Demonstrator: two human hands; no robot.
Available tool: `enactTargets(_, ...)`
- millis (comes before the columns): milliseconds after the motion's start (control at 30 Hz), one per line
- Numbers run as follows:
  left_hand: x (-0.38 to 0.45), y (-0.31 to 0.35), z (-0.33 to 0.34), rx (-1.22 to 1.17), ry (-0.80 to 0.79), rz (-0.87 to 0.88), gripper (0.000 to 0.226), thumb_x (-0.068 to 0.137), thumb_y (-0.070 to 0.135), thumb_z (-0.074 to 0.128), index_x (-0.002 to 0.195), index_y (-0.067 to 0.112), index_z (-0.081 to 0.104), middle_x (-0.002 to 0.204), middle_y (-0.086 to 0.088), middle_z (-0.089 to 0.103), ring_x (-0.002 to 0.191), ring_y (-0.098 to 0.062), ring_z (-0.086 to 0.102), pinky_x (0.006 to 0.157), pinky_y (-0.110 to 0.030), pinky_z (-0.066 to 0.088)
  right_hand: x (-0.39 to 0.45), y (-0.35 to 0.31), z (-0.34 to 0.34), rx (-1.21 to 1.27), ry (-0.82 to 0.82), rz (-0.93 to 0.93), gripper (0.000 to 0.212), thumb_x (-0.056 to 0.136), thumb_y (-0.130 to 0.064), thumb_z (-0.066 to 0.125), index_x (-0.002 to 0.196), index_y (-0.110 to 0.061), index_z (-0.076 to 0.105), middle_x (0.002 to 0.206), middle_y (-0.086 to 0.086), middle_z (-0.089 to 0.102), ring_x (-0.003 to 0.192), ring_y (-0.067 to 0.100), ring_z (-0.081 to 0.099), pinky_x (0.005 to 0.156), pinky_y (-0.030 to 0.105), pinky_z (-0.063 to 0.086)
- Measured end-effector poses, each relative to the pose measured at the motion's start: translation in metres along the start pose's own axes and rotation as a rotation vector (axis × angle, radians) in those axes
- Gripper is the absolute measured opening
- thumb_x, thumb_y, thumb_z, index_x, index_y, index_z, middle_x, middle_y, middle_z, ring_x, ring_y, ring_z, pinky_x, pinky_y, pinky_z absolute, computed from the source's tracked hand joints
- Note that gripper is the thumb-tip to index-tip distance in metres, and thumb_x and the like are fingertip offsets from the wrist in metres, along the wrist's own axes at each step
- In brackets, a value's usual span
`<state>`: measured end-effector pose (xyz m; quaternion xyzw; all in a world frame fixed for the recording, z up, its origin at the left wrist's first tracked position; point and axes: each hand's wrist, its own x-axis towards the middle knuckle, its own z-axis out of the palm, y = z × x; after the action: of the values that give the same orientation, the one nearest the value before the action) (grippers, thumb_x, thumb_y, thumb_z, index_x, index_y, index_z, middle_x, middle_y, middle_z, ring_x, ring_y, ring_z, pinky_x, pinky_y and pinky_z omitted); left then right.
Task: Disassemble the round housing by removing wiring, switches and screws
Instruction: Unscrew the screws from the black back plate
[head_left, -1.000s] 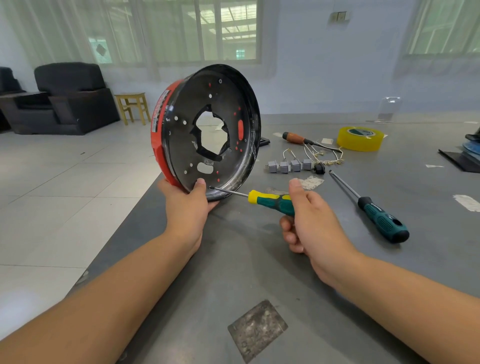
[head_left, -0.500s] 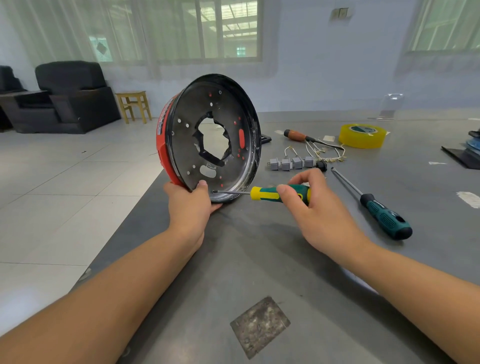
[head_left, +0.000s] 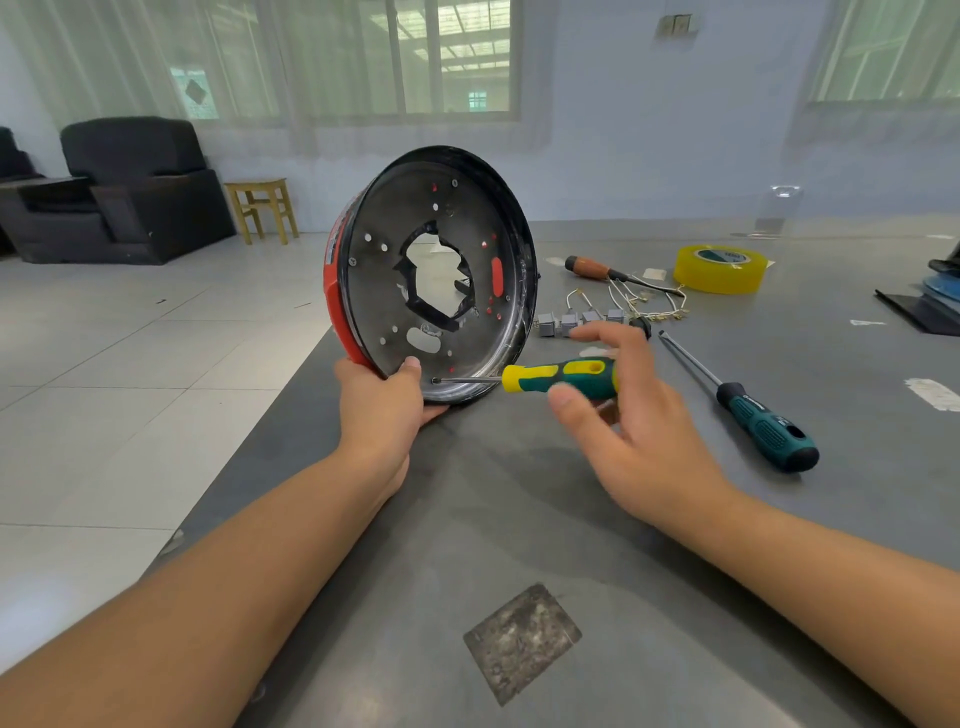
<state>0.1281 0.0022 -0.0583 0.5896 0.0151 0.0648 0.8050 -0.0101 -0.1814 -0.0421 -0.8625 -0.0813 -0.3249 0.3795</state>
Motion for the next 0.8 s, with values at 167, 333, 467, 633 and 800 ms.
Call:
enactTargets(167,-0.001,0.000,0.000,0.015,-0.005,0.014,0.027,0.104,0.008,0.060,0.103,0.029,0.044,0.120,0.007,0.058,0.102,-0.013,0.067,0.074,-0.040,0.067,0.005,-0.003,0.003,-0.046,0.105,0.234,0.042,0.098,-0.072,0.026,0.105,-0.041,0.053,0.064,-0.003,0.062,0.060,0.021,0.059,0.061,0.049,0.052)
enactTargets(333,-0.001,0.000,0.000,0.025,-0.005,0.026,0.022,0.105,0.012,0.059,0.106,0.027,0.044,0.120,0.008,0.058,0.102,-0.014,0.068,0.075,-0.041,0.067,0.006,0.003,0.000,-0.045,0.065,0.297,0.019,0.098,-0.059,0.040,0.099,-0.043,0.051,0.071,-0.005,0.064,0.063,0.013,0.059,0.058,0.036,0.049)
enactTargets(467,-0.002,0.000,-0.001,0.054,-0.010,0.029,0.022,0.105,0.013,0.059,0.106,0.029,0.044,0.119,0.008,0.058,0.101,-0.013,0.068,0.075,-0.039,0.067,0.011,-0.001,-0.014,-0.266,-0.087,0.027,0.029,0.096,-0.046,0.049,0.123,-0.035,0.047,0.077,-0.010,0.062,0.067,0.009,0.057,0.057,0.020,0.045)
enactTargets(633,-0.001,0.001,0.000,0.034,0.007,0.011,0.023,0.105,0.011,0.058,0.121,0.019,0.044,0.123,0.005,0.060,0.103,-0.016,0.068,0.075,-0.041,0.067,0.009,0.006,-0.019,-0.504,-0.179,-0.426,0.028,0.091,-0.018,0.066,0.119,-0.015,0.064,0.106,0.004,0.053,0.088,0.015,0.048,0.076,0.021,0.039)
enactTargets(800,-0.003,0.001,-0.001,0.039,-0.001,0.004,0.020,0.105,0.011,0.058,0.115,0.021,0.044,0.125,0.003,0.059,0.105,-0.016,0.067,0.078,-0.043,0.067,0.000,0.000,-0.014,-0.358,-0.071,-0.075,0.047,0.100,-0.061,0.024,0.132,-0.032,0.044,0.067,-0.015,0.050,0.064,0.005,0.052,0.056,0.024,0.035)
